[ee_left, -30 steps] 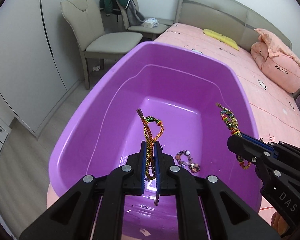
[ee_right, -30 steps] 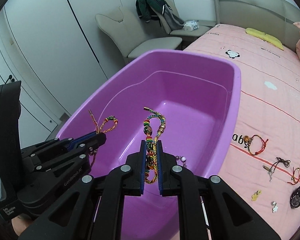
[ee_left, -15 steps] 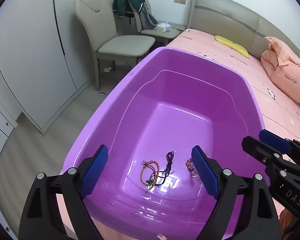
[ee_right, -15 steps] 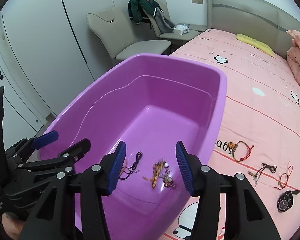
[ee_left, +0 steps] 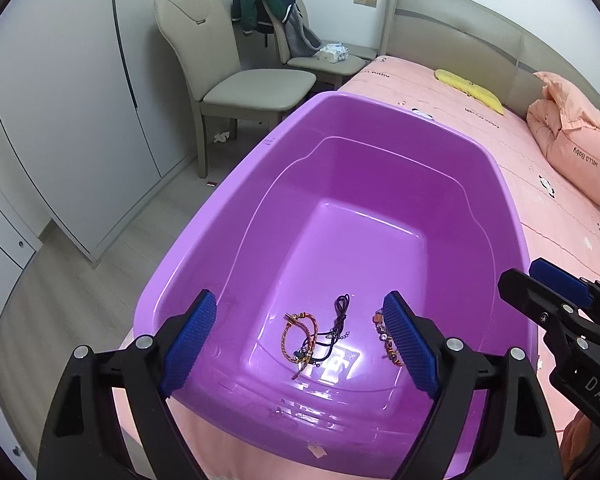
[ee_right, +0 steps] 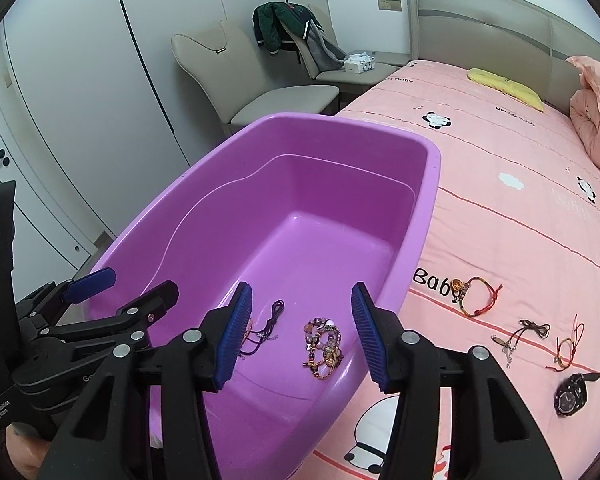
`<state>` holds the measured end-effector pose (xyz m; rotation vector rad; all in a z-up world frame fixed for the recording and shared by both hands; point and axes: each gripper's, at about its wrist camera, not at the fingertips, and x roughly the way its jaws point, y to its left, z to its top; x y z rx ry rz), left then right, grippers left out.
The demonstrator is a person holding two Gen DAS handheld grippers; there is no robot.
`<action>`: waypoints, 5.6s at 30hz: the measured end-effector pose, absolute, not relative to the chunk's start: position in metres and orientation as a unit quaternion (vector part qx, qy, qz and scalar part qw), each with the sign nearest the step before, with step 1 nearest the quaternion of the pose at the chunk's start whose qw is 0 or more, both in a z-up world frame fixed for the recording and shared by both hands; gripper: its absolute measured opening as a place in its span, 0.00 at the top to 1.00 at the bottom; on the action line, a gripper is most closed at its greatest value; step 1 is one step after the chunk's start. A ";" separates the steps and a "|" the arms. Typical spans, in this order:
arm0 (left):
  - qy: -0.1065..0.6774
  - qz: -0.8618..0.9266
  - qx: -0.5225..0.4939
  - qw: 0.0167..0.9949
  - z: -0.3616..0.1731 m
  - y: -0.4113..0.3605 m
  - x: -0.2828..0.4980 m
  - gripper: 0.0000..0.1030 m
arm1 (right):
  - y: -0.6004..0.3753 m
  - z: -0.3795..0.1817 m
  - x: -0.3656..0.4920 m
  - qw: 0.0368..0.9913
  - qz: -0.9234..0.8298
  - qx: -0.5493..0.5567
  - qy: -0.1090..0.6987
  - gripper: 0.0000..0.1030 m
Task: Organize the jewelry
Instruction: 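Open both tools to drop the braided bracelets into the tub, then withdraw both open tools from the tub toward the bed, then grasp the yellow flower charm with the left tool while the right tool grasps the white flower charm, then carry both charms over the purple tub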
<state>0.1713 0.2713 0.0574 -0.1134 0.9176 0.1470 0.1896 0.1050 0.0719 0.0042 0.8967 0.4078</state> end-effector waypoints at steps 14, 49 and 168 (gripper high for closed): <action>0.435 0.071 -0.050 0.896 0.071 0.258 0.151 0.15 | 0.082 0.082 0.168 0.885 0.194 0.022 0.423 0.49; 0.430 -0.032 -0.030 0.902 0.075 0.113 0.063 0.09 | -0.093 0.056 0.033 0.904 0.084 0.083 0.412 0.47; 0.448 -0.175 -0.024 0.877 -0.004 0.026 0.078 0.84 | -0.136 -0.010 0.039 0.895 0.046 0.101 0.432 0.85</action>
